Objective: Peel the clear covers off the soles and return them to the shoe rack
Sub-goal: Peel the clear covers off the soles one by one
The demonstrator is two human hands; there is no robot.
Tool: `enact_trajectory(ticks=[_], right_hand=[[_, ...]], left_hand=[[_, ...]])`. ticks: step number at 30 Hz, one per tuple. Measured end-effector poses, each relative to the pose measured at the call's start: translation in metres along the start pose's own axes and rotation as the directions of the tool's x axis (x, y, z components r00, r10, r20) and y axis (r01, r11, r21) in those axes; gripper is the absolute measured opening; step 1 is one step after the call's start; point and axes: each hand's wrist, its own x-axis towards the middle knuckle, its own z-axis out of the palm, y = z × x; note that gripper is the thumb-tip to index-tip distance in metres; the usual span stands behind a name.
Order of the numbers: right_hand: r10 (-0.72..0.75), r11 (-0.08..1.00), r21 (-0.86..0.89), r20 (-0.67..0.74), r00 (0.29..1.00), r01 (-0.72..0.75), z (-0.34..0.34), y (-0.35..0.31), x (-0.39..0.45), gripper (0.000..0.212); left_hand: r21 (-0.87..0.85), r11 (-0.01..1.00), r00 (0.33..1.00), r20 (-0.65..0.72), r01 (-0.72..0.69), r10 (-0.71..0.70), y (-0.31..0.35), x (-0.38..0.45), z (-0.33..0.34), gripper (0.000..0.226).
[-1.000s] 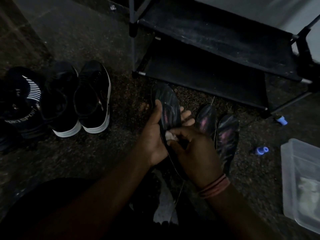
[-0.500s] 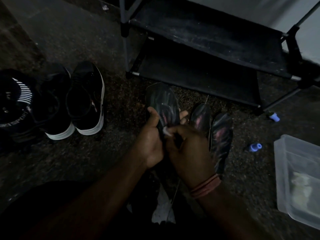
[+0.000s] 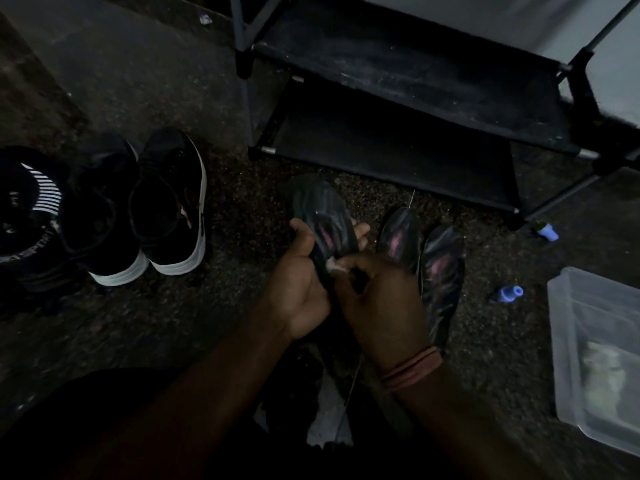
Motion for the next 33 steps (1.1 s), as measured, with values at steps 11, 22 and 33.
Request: enact_trajectory(ticks=[11, 22, 33], right_hand=[[-0.007, 1.0, -0.015, -0.057, 0.998, 0.006, 0.001, 0.004, 0.002, 0.006], [0.047, 0.997, -0.05, -0.127, 0.991, -0.054, -0.01, 0.015, 0.009, 0.009], [0.004, 0.996, -0.09, -0.178, 0.984, -0.02, -0.011, 0.012, 0.008, 0.011]], left_hand=[[0.016, 0.998, 0.998, -0.031, 0.057, -0.057, -0.003, -0.004, 0.004, 0.083], [-0.04, 0.996, 0.997, 0.0, 0.08, -0.08, -0.007, -0.006, 0.008, 0.084], [-0.025, 0.998, 0.998, -0.017, 0.053, -0.053, -0.004, -0.008, 0.009, 0.078]])
